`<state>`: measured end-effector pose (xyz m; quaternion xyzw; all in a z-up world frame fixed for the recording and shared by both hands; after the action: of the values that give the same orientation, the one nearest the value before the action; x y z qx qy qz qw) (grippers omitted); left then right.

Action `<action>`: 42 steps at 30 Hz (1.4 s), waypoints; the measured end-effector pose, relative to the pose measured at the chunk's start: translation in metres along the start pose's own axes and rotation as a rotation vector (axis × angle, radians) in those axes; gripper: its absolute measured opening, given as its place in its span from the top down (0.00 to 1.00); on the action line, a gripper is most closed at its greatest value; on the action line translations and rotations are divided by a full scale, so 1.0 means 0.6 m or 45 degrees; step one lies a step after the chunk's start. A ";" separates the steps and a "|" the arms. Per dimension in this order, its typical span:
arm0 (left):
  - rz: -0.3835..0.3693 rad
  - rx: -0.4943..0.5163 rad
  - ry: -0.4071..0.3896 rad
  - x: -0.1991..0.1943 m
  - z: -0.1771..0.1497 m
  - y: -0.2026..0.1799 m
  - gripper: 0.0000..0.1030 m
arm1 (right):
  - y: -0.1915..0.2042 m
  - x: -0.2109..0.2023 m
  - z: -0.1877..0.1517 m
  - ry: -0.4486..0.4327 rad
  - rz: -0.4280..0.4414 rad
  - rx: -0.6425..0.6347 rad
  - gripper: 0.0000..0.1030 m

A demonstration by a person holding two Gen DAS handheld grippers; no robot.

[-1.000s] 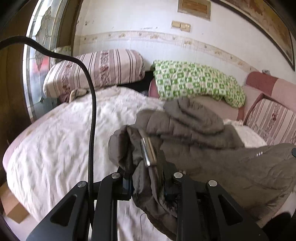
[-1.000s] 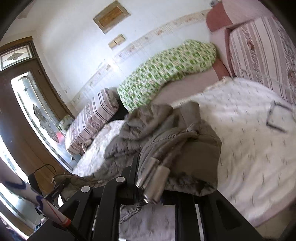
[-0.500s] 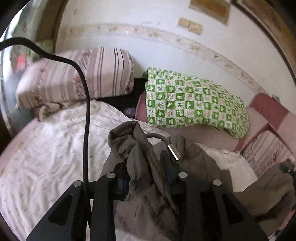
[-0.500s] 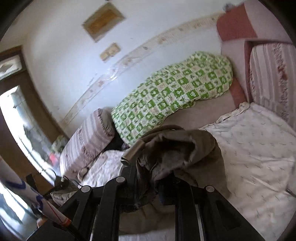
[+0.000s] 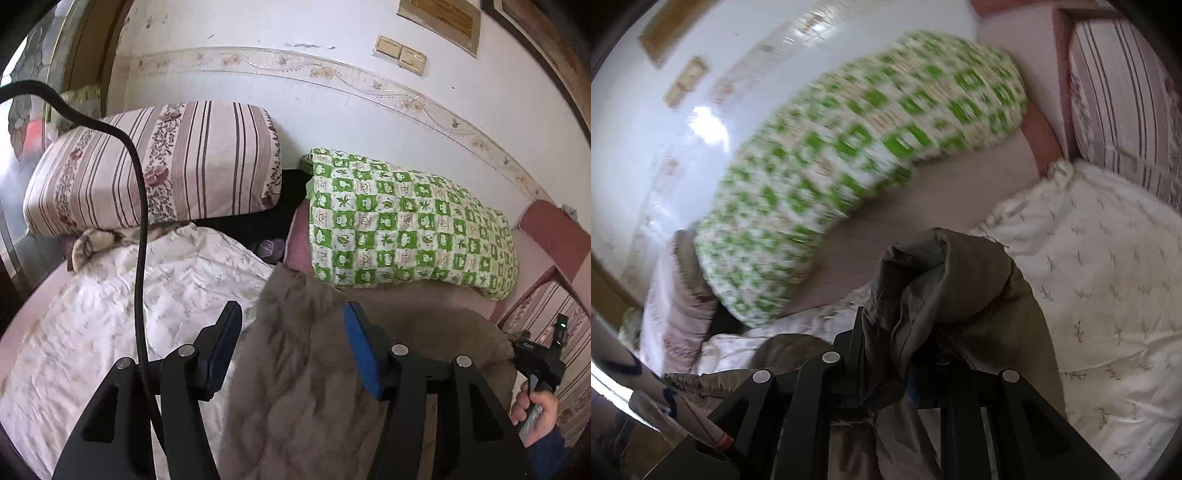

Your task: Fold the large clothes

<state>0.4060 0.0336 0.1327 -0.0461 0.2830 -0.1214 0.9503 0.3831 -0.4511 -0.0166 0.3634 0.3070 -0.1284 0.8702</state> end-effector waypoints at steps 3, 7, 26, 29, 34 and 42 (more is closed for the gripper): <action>-0.018 0.046 0.024 0.005 -0.016 -0.014 0.45 | -0.015 0.028 -0.007 0.087 0.015 0.032 0.55; -0.100 0.125 0.088 0.027 -0.058 -0.069 0.45 | -0.012 -0.027 0.002 0.025 0.161 0.039 0.39; -0.005 0.266 0.491 0.241 -0.250 -0.175 0.34 | -0.039 0.070 -0.199 0.339 -0.144 -0.454 0.34; 0.015 0.250 0.510 0.248 -0.250 -0.174 0.33 | -0.047 0.078 -0.198 0.381 -0.147 -0.430 0.33; -0.001 0.288 0.388 0.150 -0.240 -0.163 0.33 | -0.028 -0.025 -0.205 0.298 -0.093 -0.422 0.33; 0.078 0.174 0.252 0.015 -0.293 -0.062 0.33 | -0.056 -0.172 -0.280 0.133 0.007 -0.354 0.35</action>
<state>0.3089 -0.0081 -0.0133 0.0395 0.3677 -0.1153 0.9219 0.2137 -0.3553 -0.0622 0.2464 0.3657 -0.0630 0.8953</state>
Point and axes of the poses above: each gripper's, at about its wrist camera, not at the fingertips, and x roughly the way its jaws point, y to its left, z to its top, the point moved 7 cm from there along x, roughly the way its jaws point, and after that the axes turned 6 degrees about x, right-handed, at the moved point
